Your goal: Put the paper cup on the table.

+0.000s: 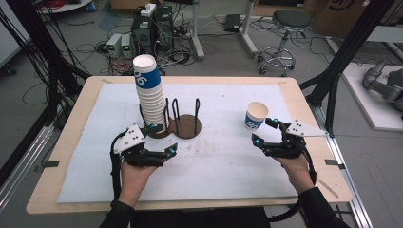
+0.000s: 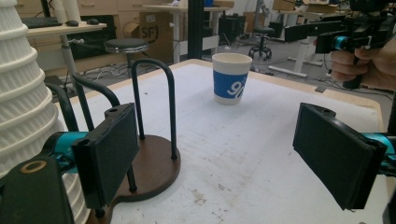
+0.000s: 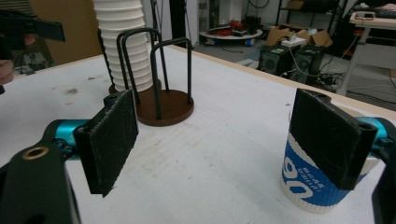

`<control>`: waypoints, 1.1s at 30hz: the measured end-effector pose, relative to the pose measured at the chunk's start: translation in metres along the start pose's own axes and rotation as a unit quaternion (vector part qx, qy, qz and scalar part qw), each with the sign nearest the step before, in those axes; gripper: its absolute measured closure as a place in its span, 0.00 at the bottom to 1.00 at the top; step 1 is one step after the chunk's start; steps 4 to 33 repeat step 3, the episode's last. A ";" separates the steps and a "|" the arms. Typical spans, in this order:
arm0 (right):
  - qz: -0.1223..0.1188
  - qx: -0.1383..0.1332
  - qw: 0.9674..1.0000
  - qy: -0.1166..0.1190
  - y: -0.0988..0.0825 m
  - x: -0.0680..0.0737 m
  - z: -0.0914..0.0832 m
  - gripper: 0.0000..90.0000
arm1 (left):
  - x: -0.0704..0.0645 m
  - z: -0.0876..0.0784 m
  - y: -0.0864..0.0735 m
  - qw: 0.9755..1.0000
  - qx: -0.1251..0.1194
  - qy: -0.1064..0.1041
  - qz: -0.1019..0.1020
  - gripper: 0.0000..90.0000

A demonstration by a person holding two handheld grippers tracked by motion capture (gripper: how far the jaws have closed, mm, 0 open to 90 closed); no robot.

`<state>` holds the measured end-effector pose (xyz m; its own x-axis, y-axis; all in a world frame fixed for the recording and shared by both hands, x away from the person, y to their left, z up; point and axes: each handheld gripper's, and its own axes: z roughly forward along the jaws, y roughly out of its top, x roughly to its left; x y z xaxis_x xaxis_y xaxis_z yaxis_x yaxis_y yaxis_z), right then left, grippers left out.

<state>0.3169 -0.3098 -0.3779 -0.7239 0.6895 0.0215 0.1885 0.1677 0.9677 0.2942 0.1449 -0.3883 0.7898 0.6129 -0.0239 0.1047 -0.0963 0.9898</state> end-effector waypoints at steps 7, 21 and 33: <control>-0.002 0.002 1.000 0.003 0.000 0.000 0.001 0.18 | 0.000 0.000 0.000 1.000 0.001 0.002 -0.001 0.16; -0.002 0.002 1.000 0.003 0.000 0.000 0.001 0.18 | 0.000 0.000 0.000 1.000 0.001 0.002 -0.001 0.16; -0.002 0.002 1.000 0.003 0.000 0.000 0.001 0.18 | 0.000 0.000 0.000 1.000 0.001 0.002 -0.001 0.16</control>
